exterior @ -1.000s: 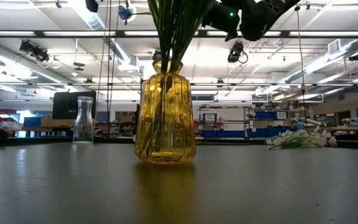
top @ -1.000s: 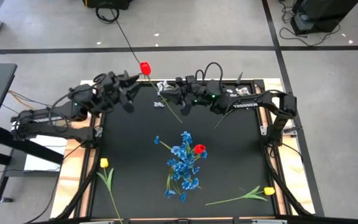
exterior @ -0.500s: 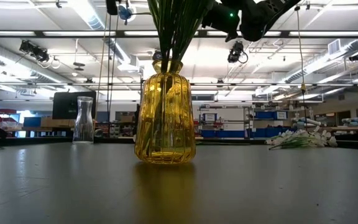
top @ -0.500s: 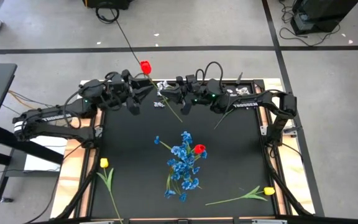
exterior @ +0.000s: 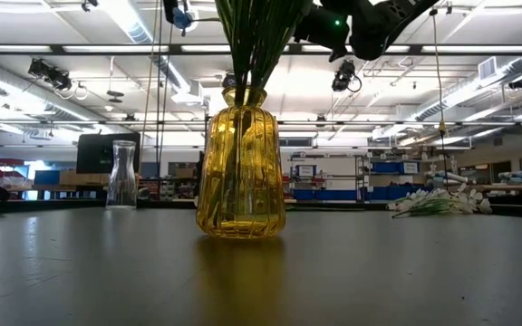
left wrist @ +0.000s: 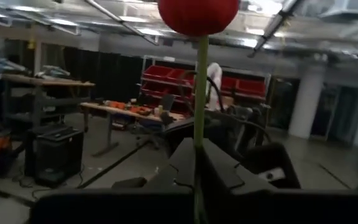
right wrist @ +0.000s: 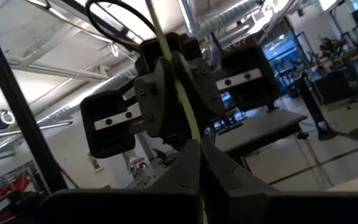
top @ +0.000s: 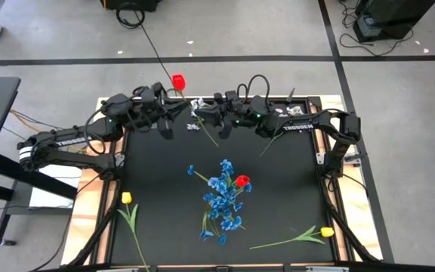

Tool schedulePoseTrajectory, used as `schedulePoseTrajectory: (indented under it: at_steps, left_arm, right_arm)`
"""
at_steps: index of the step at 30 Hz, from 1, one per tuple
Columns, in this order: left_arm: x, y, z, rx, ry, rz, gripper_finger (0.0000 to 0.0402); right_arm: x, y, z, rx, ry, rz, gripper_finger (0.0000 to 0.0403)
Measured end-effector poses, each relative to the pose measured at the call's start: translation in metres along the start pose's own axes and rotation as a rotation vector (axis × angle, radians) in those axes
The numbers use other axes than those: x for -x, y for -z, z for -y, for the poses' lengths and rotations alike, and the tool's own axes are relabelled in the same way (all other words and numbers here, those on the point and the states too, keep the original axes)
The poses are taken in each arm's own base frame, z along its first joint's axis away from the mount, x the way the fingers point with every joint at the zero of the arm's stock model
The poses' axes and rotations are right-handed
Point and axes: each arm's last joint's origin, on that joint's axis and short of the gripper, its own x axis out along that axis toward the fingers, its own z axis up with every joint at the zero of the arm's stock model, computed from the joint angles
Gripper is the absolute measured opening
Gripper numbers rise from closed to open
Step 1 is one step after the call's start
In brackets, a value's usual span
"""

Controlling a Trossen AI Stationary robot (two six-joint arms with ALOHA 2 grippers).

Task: Sort flowers into vase by color
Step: Put the red flower into the yellow vase

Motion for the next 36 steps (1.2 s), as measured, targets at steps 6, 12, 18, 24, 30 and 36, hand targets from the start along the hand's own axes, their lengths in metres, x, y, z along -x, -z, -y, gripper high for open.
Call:
schedulePoseTrajectory:
  at_steps: [6,12,18,24,30,36]
  left_arm:
    - [0.019,-0.009,0.005,-0.083,0.083,-0.051,0.0005]
    - [0.061,-0.015,0.009,-0.113,0.073,-0.210,0.0003]
    - [0.095,-0.012,0.014,-0.034,0.094,-0.338,0.0002]
    - [0.098,0.010,0.028,0.068,0.307,-0.213,0.0001]
    - [0.092,0.050,0.040,-0.009,0.418,-0.023,0.0001]
    - [0.081,0.078,0.043,-0.034,0.437,0.052,0.0000]
  right_arm:
    - [0.006,-0.008,0.015,-0.056,0.027,-0.020,0.0080]
    - [0.018,-0.031,0.028,-0.155,0.040,-0.060,0.0123]
    - [0.032,-0.062,0.023,-0.096,0.083,-0.043,0.0123]
    - [0.050,-0.090,0.014,-0.038,0.182,-0.072,0.0123]
    - [0.071,-0.112,-0.004,0.012,0.315,-0.094,0.0123]
    - [0.087,-0.130,-0.013,0.052,0.434,-0.039,0.0123]
